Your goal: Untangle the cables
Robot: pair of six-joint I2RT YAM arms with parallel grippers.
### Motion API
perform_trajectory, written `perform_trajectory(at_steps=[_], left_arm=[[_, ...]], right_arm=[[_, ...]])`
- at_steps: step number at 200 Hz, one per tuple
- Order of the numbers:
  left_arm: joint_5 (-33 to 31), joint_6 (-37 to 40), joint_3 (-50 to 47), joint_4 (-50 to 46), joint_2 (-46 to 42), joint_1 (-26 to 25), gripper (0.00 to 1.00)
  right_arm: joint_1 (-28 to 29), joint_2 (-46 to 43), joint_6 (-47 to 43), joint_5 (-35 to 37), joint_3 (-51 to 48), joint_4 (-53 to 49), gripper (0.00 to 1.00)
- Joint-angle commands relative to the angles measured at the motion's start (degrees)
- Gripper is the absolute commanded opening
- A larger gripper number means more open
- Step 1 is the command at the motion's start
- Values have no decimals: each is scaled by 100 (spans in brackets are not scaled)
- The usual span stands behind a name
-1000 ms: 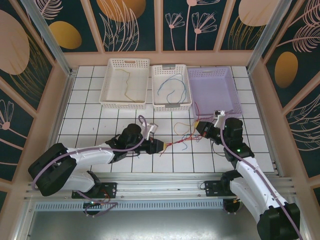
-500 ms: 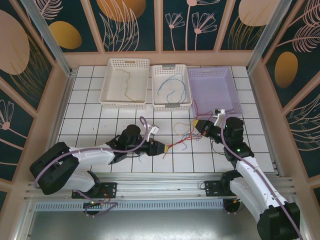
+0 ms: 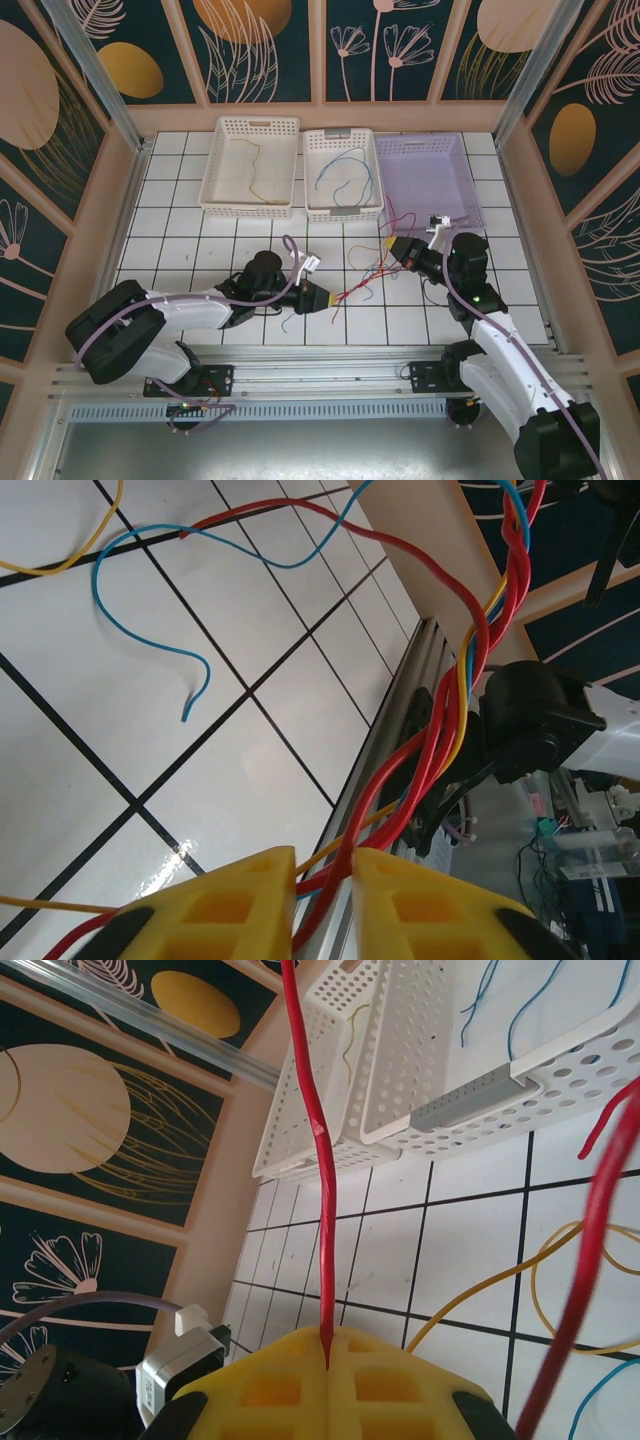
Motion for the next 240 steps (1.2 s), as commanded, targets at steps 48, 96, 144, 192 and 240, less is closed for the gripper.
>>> perform_trajectory(at_steps=[48,96,144,192,240], left_arm=[[-591,654,200,-516,-156,-33,0],[-1589,864,602,-1145,-479,-25,0],[-1786,680,1007,-1158,-616,-25,0],[-2425,-78,1133,-1142,-1041,-24,0],[-2120,-948,1001,-150,-1322,-24,0]], right_arm=[[29,-58,-56,35,123,72,0],[24,-74,-156,246,50,-139,26],[26,-329,-189,208,-14,-201,64],[199,-818,190,-108,-350,282,67],[1580,-622,411,674,-955,1462,61]])
